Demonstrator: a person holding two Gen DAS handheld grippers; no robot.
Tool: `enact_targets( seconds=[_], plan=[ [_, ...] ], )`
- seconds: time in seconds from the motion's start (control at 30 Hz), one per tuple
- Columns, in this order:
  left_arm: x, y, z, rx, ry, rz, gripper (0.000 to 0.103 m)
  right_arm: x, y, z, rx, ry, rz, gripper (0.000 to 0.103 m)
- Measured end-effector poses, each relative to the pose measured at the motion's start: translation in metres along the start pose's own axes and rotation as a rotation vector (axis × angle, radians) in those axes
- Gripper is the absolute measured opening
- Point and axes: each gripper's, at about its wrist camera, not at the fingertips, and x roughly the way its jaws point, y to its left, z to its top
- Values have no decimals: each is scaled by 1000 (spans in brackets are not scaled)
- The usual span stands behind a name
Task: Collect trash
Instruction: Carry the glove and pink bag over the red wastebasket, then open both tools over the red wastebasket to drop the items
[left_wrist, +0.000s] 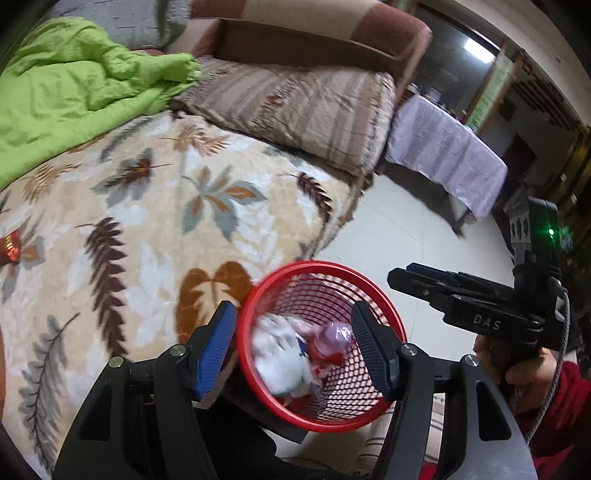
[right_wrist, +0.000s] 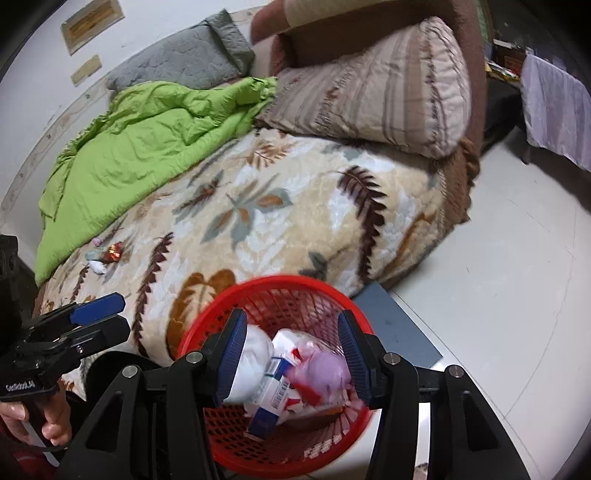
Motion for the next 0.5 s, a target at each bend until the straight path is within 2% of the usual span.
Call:
enact_targets(
  seconds=[0.27, 0.5],
  plan=[
    [-39, 52, -8, -116, -70, 124, 64, 29, 69, 13, -125, 29, 127, 56],
    [-92, 123, -25, -274, -152, 237, 64, 63, 147, 21, -254, 89, 243, 56]
  ],
)
